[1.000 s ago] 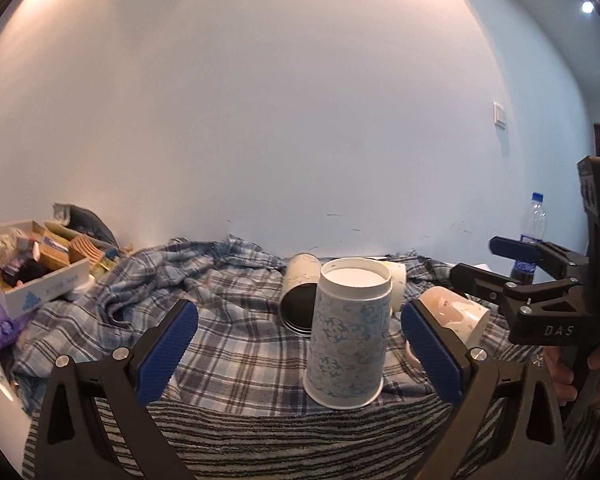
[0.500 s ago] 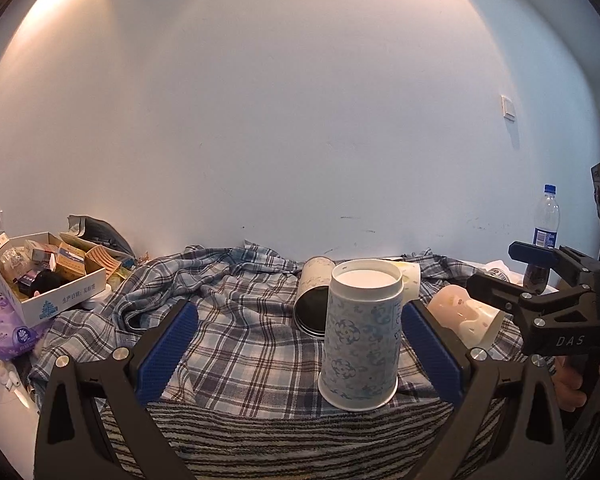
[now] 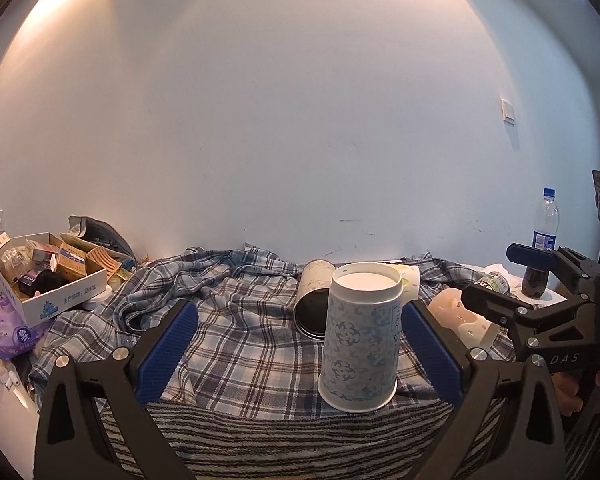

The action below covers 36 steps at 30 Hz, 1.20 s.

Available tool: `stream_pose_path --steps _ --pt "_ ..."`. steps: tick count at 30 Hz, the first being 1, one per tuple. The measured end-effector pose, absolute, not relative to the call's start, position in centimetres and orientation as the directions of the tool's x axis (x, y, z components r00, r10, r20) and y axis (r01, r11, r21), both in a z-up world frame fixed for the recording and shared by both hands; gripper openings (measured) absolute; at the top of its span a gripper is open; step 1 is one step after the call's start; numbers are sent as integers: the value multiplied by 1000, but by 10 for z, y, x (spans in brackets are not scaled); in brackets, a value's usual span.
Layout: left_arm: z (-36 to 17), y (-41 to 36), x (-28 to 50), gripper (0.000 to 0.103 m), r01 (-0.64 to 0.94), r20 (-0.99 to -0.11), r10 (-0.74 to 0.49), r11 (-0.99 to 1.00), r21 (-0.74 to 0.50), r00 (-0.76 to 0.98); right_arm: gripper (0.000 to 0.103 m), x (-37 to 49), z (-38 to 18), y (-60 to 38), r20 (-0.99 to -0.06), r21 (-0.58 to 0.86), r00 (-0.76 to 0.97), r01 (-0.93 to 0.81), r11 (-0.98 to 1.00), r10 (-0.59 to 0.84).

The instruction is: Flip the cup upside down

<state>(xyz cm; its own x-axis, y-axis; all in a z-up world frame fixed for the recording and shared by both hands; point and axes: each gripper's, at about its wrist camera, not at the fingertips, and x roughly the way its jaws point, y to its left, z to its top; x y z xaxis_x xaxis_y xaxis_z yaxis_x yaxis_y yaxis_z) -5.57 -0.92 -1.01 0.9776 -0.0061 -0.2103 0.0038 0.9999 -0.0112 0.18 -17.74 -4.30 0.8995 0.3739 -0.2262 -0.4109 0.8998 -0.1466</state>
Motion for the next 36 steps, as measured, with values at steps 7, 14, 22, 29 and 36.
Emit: stream_pose_path --steps 7,14,22,29,36 --pt "-10 -12 -55 103 5 -208 -6 1000 -8 978 103 0 -43 -174 -224 -164 901 -410 897 371" --pt "-9 -11 -55 103 3 -211 -7 1000 -18 978 103 0 -43 -174 -228 -164 900 -411 897 371" --pt "-10 -13 -55 103 4 -210 -8 1000 -19 978 103 -1 -43 -173 -223 -173 902 -410 896 369" --pt "-9 -12 -55 103 5 -210 -9 1000 -20 978 103 -1 -44 -172 -223 -174 902 -410 895 369" --pt "-9 -12 -54 103 0 -212 -4 1000 -21 977 103 0 -44 -173 -227 -172 902 -409 896 368"
